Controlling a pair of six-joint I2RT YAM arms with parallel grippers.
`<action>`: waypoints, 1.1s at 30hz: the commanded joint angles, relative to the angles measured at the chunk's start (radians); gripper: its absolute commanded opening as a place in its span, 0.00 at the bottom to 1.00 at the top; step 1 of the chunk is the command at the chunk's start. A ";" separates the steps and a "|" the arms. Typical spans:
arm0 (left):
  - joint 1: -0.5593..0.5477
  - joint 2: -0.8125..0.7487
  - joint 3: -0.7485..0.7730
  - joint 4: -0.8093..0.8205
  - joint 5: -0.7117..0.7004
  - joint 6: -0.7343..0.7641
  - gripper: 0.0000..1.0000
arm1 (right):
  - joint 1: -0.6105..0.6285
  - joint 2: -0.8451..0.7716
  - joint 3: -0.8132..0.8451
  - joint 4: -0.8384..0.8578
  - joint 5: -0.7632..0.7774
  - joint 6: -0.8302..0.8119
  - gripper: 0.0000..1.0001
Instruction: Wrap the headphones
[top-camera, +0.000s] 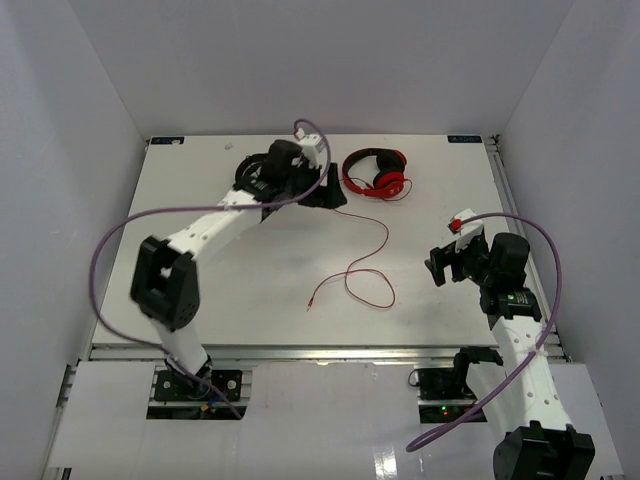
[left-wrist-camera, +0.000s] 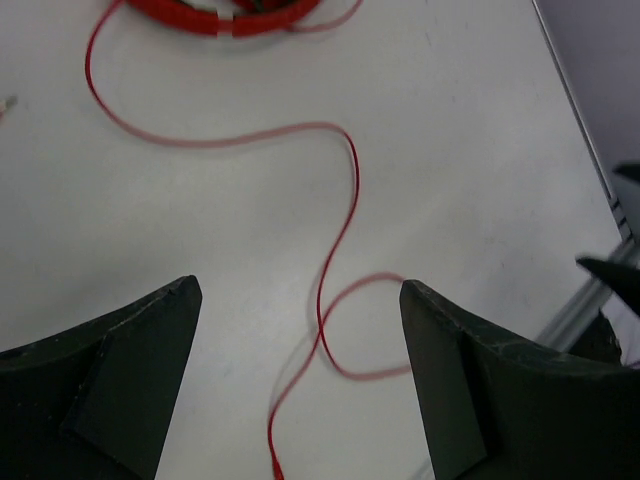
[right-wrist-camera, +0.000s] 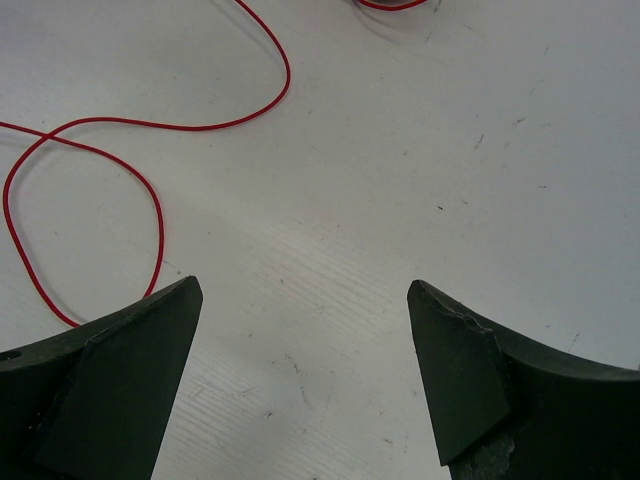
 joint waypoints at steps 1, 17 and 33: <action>0.006 0.297 0.354 -0.096 -0.096 -0.023 0.90 | -0.007 -0.013 -0.006 0.030 -0.070 -0.055 0.91; -0.003 0.881 0.920 0.279 -0.464 0.004 0.80 | -0.011 -0.046 -0.009 0.029 -0.149 -0.067 0.99; 0.005 1.043 0.999 0.253 -0.296 0.129 0.55 | -0.013 -0.062 0.001 0.025 -0.127 -0.059 0.99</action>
